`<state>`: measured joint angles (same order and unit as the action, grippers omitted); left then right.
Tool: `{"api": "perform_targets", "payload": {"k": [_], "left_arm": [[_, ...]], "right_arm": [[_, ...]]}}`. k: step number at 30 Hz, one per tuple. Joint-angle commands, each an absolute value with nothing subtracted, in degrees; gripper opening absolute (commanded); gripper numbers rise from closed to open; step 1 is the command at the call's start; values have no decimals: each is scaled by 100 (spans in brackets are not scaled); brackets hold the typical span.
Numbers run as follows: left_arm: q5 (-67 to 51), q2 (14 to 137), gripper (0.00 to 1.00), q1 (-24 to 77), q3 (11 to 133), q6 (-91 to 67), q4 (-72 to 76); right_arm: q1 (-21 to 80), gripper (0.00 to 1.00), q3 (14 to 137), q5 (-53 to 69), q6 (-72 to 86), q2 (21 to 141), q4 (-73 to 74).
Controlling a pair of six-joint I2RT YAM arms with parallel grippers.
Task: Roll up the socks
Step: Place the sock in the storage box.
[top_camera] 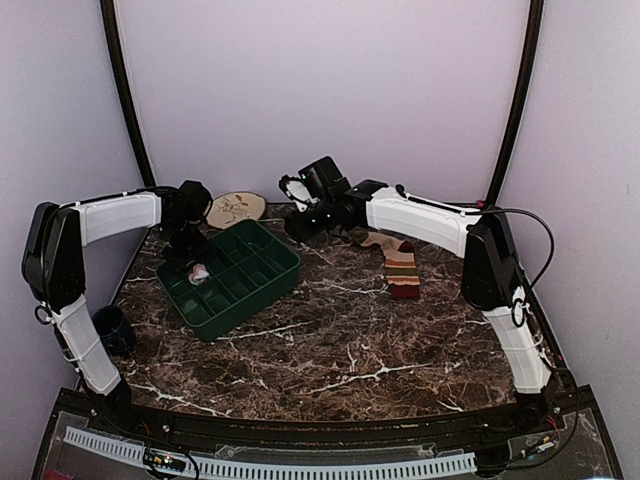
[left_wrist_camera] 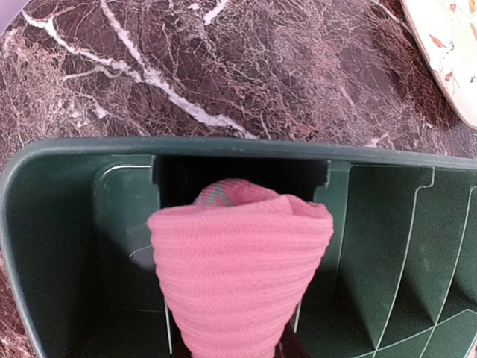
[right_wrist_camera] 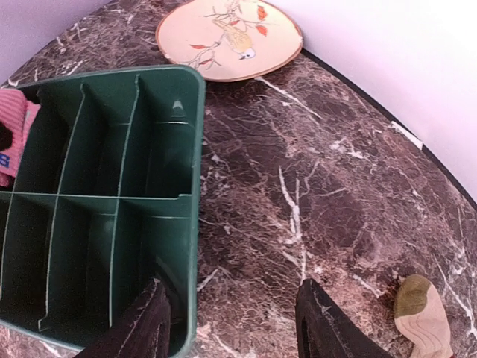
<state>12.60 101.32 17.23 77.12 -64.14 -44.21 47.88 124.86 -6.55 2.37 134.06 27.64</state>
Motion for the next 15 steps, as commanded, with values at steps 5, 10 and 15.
{"api": "perform_targets", "payload": {"k": [5,10,15], "left_arm": [[1142,10239,0,1643,7619,-6421,-4235],[1042,10362,0,1588,7628,-6377,-4133],[940,10455,0,1558,7604,-6364,-4043]], "right_arm": [[4942,55,12452,-320,242,13478,2828],[4940,56,12416,-275,238,13549,2884],[4942,56,12436,-245,246,13635,2943]]}}
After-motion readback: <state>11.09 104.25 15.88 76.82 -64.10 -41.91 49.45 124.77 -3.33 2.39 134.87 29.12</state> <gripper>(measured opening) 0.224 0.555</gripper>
